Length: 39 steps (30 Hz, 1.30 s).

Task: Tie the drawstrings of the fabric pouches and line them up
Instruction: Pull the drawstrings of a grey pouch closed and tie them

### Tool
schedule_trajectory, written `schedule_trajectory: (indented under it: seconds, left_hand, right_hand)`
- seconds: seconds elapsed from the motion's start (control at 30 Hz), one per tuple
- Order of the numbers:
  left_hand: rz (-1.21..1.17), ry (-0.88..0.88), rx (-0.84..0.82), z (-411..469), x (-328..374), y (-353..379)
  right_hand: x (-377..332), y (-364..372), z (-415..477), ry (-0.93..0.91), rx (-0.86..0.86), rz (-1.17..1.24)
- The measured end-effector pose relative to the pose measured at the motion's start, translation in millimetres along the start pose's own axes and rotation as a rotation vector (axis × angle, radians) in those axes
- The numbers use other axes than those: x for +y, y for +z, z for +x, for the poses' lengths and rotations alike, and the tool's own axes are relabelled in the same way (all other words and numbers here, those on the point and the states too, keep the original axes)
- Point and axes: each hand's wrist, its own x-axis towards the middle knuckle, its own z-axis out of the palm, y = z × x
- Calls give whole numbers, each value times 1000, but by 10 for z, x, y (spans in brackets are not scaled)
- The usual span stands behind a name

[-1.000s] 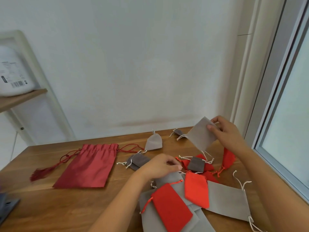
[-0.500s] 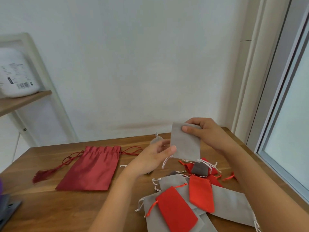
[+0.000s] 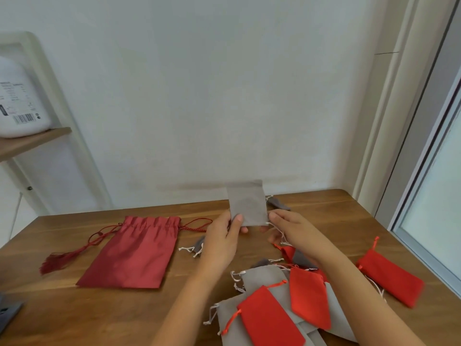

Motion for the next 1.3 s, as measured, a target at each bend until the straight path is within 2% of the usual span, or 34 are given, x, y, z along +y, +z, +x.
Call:
schedule_trajectory:
  seconds: [0.1,0.2,0.3,0.4,0.5,0.63,0.7,0.8,0.87,0.93,1.03,1.1,1.17,1.23,1.3]
  left_hand:
    - [78,33,-29,-7,-60,-12]
    - [99,-2,-131,14,-110,-32]
    - [113,-41,-199,11,-123,-57]
    - [92,-84,-230,-36,-54,-97]
    - [17,-133,-202,-53,-6,-128]
    - [-240,-208,-196,-47,28,-131]
    - [-374,-241,-168,-57,38,-125]
    - [-555,-306,-41,-68,19,-110]
    - [-816,-388,21,-49,20,-115]
    - [-1135,-481,-11,-42,57,-143]
    - [-1476,-567,-89,-48,83,-169]
    - [-1563,-545,-179,-68,109,-164]
    - [-1543,-570,-239,-76,141,-137]
    - [-1498,-635,-239,-74,143,-133]
    - [-1489,-644,-217,-67,165,-134]
  right_hand:
    - [65,19,5,-43,-24,-130]
    - [130,-10,13,-80,-27,-390]
    - [160,-53,10,-58,5,-450]
    - [125,-70,-30,-78,144,-462]
    - [107,-123,-51,-32,167,-152]
    - [125,-146,-47,13,26,400]
    - [147,-145,-42,6,16,560]
    - [142,-106,-29,2,82,772]
    - [122,-69,-25,6,134,909]
    - [106,-40,-23,14,132,1020]
    - [65,-34,-67,9,-3,1243]
    - [52,-86,-82,-31,-92,1394]
    - [94,-206,-61,-49,-132,1431]
    - [159,-326,-20,-83,-291,1458]
    - [155,-377,-31,-95,-271,1456]
